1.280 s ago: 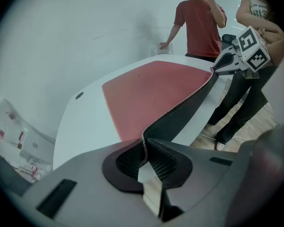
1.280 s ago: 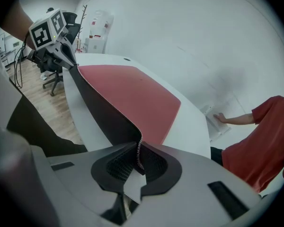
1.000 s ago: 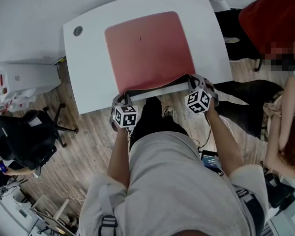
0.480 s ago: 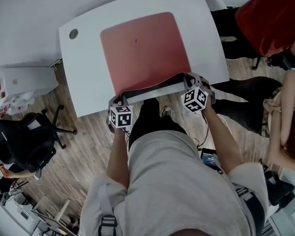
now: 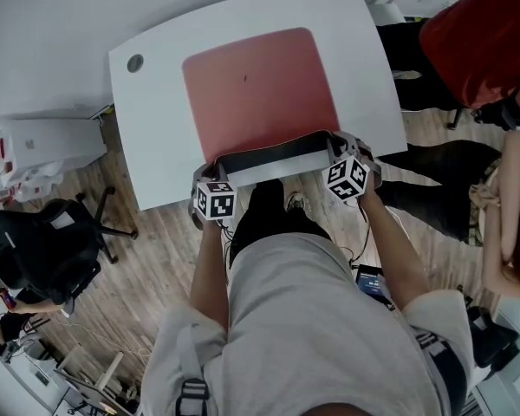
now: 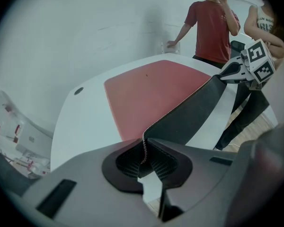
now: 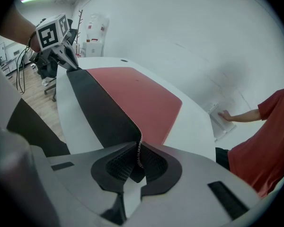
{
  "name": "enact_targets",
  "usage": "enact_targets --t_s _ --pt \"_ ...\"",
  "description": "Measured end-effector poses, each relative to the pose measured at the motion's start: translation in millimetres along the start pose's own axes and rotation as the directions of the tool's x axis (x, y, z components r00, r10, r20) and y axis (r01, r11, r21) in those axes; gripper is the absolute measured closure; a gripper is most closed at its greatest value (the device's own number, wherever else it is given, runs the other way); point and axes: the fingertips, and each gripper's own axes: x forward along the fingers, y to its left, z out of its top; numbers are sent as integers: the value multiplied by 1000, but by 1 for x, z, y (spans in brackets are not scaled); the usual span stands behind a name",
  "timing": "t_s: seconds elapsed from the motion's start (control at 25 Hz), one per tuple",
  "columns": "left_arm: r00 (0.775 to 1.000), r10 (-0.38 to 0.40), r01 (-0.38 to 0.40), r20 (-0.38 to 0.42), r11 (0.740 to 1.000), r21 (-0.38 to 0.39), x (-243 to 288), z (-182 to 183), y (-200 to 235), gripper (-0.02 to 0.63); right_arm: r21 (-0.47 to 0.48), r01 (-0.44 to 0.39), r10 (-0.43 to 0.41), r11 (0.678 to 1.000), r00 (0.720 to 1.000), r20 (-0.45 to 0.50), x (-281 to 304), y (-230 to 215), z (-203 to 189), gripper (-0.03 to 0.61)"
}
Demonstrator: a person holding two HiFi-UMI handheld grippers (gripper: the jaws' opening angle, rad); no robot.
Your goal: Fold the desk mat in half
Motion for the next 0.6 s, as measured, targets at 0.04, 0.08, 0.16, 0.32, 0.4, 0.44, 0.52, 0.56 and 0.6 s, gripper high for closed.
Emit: enact_targets --t_s 0.04,0.08,0.16,0.32,0.4,0.44,0.52,0.56,0.6 --pt "1000 -1 1 0 1000 -1 1 0 -1 580 -1 0 0 1000 1000 -3 0 0 0 523" --pt "1000 -3 3 -1 1000 -3 2 0 -1 580 -1 -1 1 1000 1000 -6 0 0 -1 523" --pt "1000 -9 9 -8 1000 -7 3 0 -1 580 2 -7 7 1000 1000 -11 0 1 -1 523" --pt "1000 -20 20 -21 1000 -18 7 0 0 580 15 -25 26 1000 1000 -14 5 2 -2 523" --pt "999 -25 24 -24 999 -23 8 2 0 580 22 -32 33 999 999 -18 6 1 -3 523" --pt "999 -26 25 -24 999 -25 8 4 0 580 24 -34 34 999 999 -20 6 0 -3 523" --pt "1000 -24 23 -21 999 -28 9 6 2 580 27 -38 38 999 999 -19 6 -1 -2 523" --pt "1000 -22 21 -21 999 -29 9 6 2 580 30 -40 40 999 999 -19 7 -1 -1 523" --pt "1000 -21 20 -22 999 -29 10 6 3 580 32 -41 42 999 999 -19 7 -1 -1 523"
